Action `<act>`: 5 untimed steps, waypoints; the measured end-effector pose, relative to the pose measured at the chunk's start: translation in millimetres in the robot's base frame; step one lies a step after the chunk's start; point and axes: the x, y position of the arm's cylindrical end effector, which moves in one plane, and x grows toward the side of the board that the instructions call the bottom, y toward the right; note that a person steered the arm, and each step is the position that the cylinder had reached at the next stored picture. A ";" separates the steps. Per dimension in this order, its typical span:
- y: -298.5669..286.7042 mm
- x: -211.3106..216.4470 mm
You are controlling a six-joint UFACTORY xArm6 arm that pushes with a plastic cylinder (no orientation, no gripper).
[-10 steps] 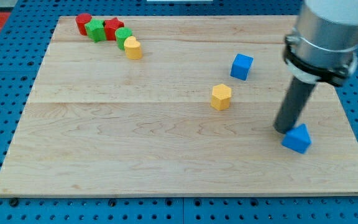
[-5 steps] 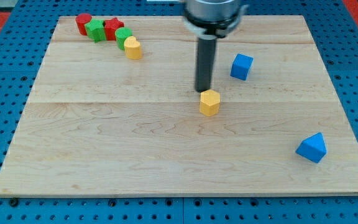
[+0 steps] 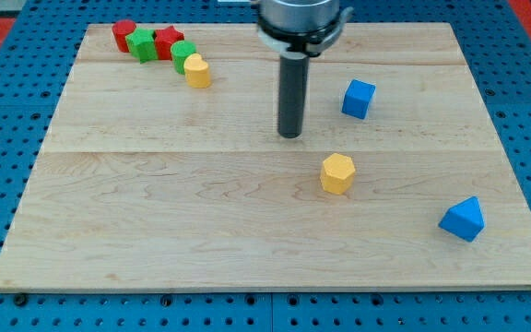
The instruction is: Move the yellow hexagon to the blue triangle
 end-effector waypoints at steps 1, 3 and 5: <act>-6.8 46.0; 95.5 61.9; 121.9 46.7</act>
